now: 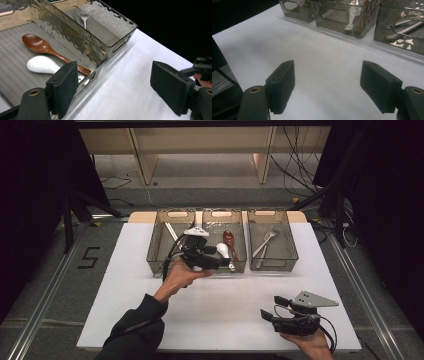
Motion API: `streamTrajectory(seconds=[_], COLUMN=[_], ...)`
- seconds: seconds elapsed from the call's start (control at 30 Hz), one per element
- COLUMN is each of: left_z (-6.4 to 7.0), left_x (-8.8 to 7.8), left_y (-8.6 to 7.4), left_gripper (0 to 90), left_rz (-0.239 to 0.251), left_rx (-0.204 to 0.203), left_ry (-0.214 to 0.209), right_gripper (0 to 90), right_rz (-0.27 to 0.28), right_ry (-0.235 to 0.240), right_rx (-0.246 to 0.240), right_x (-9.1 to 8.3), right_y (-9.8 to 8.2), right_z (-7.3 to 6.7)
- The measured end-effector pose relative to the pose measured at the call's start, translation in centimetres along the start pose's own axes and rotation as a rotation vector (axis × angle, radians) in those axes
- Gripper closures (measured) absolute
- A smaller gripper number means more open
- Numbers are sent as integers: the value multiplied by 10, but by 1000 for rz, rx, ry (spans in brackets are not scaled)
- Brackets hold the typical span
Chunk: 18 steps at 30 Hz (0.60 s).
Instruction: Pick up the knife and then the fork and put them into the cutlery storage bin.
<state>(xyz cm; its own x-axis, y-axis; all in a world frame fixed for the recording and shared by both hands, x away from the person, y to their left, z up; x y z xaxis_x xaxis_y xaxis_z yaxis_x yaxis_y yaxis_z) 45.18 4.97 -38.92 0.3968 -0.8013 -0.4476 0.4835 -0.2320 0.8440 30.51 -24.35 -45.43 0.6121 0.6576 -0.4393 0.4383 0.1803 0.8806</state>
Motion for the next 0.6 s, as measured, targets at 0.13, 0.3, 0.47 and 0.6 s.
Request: streamTrajectory(seconds=[0.13,0.3,0.47,0.6], left_z=[1,4,7,12], left_x=[-10,-20,-28,-33], left_y=[-9,-22,-31,-36], left_gripper=[197,186,184,181], left_rz=[18,25,40,52], left_rx=[-6,25,23,37], left_ry=[-3,-2,-7,-11], right_gripper=[288,286,286,286], right_rz=[4,7,12,14], right_ry=[5,2,-1,2], right_rx=[4,3,7,3], right_x=[0,-1,-1,-2], right_y=[0,0,0,0], right_z=[0,-1,-1,-2])
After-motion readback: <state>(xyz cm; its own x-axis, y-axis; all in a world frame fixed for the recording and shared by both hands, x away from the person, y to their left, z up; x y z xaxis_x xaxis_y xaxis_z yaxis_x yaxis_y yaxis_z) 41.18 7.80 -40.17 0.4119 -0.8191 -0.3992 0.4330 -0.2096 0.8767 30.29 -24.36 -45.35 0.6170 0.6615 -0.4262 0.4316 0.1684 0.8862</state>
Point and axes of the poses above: each handheld gripper's, and its own axes: x roughly forward along the jaws, y roughly out of its top, z roughly to its right, the point moved 2 cm from there along x, roughly forward along the jaws, and after that the axes turned 4 degrees about z, right-handed, at the moved point
